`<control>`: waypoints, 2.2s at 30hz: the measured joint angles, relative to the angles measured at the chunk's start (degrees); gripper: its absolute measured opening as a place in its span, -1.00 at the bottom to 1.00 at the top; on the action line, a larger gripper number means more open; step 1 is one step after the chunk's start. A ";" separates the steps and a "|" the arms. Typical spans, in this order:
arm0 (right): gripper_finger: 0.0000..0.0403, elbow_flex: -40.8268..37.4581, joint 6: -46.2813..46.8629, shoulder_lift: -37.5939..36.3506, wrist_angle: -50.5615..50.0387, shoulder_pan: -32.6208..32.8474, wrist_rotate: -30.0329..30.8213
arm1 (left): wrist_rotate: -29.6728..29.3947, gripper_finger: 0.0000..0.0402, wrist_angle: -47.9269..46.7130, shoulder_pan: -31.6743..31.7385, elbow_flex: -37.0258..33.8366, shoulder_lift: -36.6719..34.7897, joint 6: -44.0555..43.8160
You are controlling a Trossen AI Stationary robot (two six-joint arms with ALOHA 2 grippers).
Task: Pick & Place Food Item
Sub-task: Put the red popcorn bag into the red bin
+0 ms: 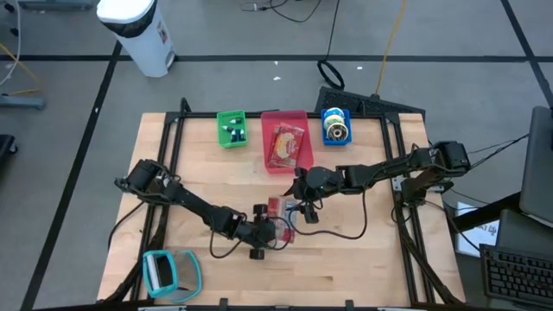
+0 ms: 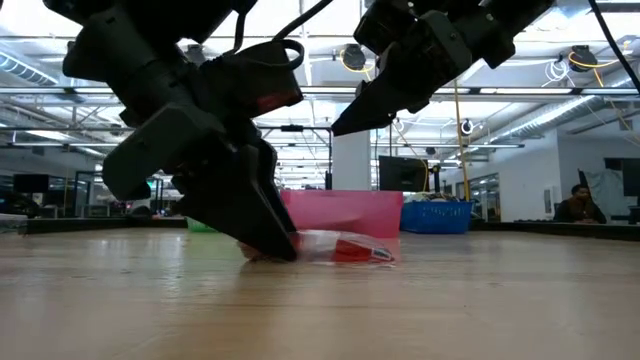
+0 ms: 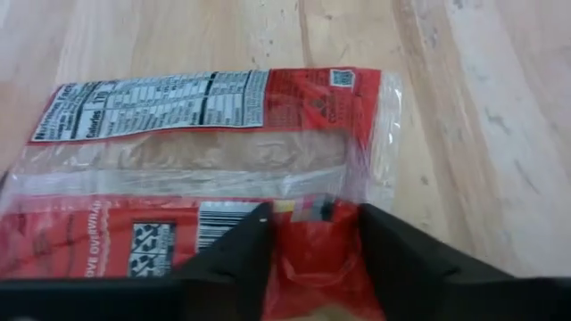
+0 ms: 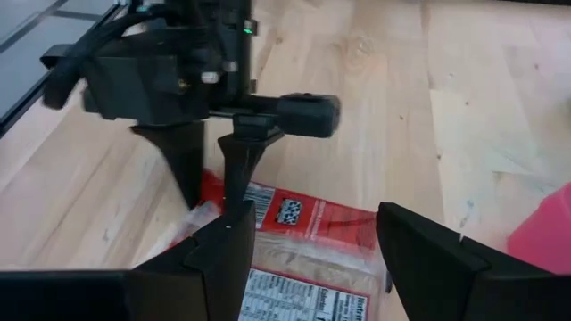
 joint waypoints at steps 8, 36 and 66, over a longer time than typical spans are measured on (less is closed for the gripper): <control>0.10 -0.06 -2.42 -0.64 -0.50 1.41 0.26 | 3.77 -0.93 -0.14 1.15 -0.28 -2.20 -0.20; 0.10 -0.04 -13.20 -4.69 4.31 12.82 17.66 | 3.25 -1.00 -7.32 6.72 -0.17 -33.04 -3.04; -0.17 -0.09 -12.04 2.05 13.71 13.03 22.51 | 1.26 -1.00 -8.46 6.82 -0.07 -33.18 -0.62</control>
